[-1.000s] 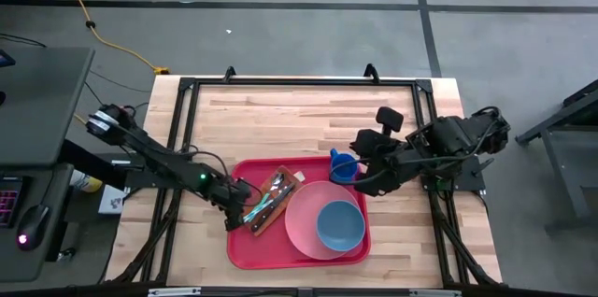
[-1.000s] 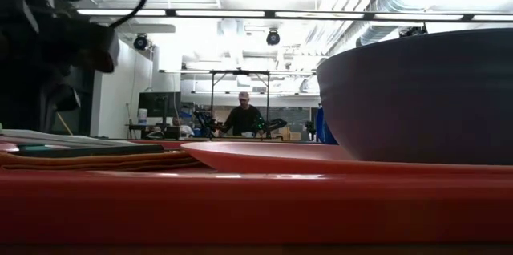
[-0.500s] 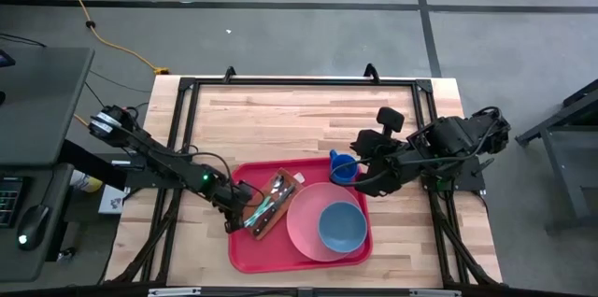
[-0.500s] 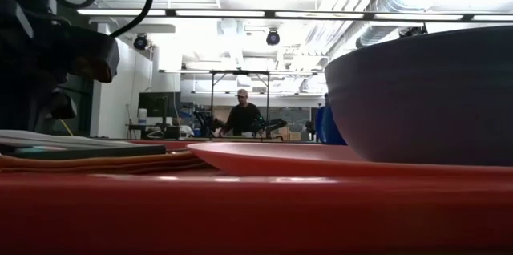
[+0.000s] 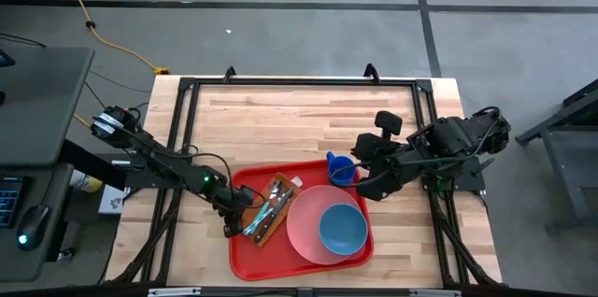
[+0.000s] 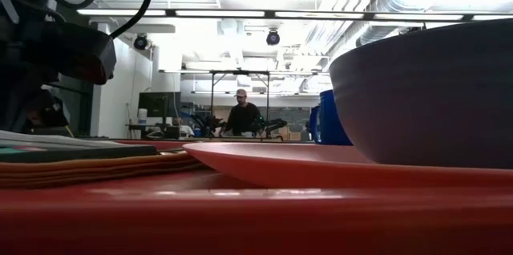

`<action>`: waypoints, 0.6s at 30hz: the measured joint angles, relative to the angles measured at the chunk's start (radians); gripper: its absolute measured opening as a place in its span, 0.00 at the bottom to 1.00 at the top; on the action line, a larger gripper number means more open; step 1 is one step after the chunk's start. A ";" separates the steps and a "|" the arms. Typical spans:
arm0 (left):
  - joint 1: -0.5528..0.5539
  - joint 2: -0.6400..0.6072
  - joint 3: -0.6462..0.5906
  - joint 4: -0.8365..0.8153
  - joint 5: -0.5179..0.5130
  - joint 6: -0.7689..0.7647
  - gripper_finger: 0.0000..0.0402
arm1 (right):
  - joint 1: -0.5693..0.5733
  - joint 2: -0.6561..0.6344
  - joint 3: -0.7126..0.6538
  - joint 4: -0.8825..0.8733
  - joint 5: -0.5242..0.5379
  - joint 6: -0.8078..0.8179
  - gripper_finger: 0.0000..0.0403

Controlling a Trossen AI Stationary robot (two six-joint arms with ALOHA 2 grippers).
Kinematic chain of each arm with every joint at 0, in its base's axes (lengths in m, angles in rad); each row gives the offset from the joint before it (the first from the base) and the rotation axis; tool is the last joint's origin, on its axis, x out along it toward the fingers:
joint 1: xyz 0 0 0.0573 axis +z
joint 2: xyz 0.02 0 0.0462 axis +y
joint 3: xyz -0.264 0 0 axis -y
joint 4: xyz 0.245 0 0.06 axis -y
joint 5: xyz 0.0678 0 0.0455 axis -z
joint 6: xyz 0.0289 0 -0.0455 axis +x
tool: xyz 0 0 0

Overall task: Set up tray
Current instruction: Adjust the orange napkin on the red serving tray

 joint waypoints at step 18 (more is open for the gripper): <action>0.000 -0.003 0.004 -0.035 -0.075 0.002 0.05 | -0.071 -0.221 -0.851 0.297 -0.321 0.443 0.00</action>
